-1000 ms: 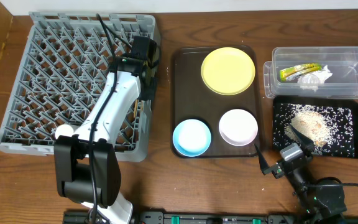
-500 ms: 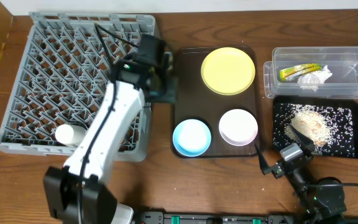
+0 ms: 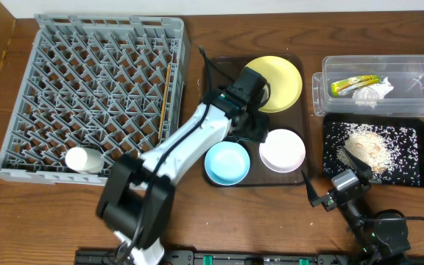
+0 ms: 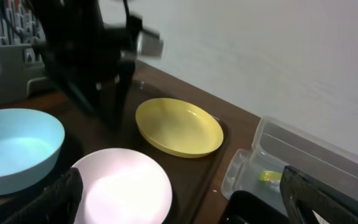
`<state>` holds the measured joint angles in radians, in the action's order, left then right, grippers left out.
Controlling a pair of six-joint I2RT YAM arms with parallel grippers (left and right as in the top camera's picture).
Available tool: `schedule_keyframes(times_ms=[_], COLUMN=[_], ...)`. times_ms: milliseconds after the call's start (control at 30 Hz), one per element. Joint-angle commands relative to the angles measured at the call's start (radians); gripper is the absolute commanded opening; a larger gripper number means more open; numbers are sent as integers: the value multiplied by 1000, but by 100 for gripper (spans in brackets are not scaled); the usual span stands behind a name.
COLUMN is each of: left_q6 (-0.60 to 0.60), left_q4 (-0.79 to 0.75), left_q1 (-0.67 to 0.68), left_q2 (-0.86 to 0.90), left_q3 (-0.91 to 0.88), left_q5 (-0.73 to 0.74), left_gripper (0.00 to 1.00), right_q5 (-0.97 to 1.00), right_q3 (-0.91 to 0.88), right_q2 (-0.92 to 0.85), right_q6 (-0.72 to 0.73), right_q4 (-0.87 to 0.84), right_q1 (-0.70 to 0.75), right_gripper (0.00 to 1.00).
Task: Sort waste into correct bins and load items into the dishwasher
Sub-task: 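Reach the left gripper to the pink-white bowl and grasp its rim, then lift the pink-white bowl into the dish rack with the left gripper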
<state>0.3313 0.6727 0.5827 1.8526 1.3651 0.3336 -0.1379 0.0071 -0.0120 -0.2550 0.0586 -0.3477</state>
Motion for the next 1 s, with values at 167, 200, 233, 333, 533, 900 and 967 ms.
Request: schedule_keyframes(times_ms=[167,200,233,333,533,900,967], left_q6=[-93,-100,-103,-101,-101,-102,-102], left_q4=[-34,-38,-46,-70,-69,79,188], left_q1=[-17,-14,-9,-7,-18,-115,-169], left_q2=[175,191,207,235,202,-123,-274], left_q3=[-5,-5,-5,-5,15,60,60], left_q5=[236,236,236,236,235,-82,-482], left_gripper=[54,54,53,36,8,8,8], right_q5=[3,3,2,3,3,2,2], right_q3=[-2,-2,-2,-2,-2,-2,-2], right_q2=[5,5,5,5,5,5,5], right_q6=[-4,-4,-4,-4,-4,-4,-4], right_q4=[4,4,4,4,4,4,4], right_q1=[13,13,13,13,13,13,13], right_gripper=[99,99,99,99,99,99,99])
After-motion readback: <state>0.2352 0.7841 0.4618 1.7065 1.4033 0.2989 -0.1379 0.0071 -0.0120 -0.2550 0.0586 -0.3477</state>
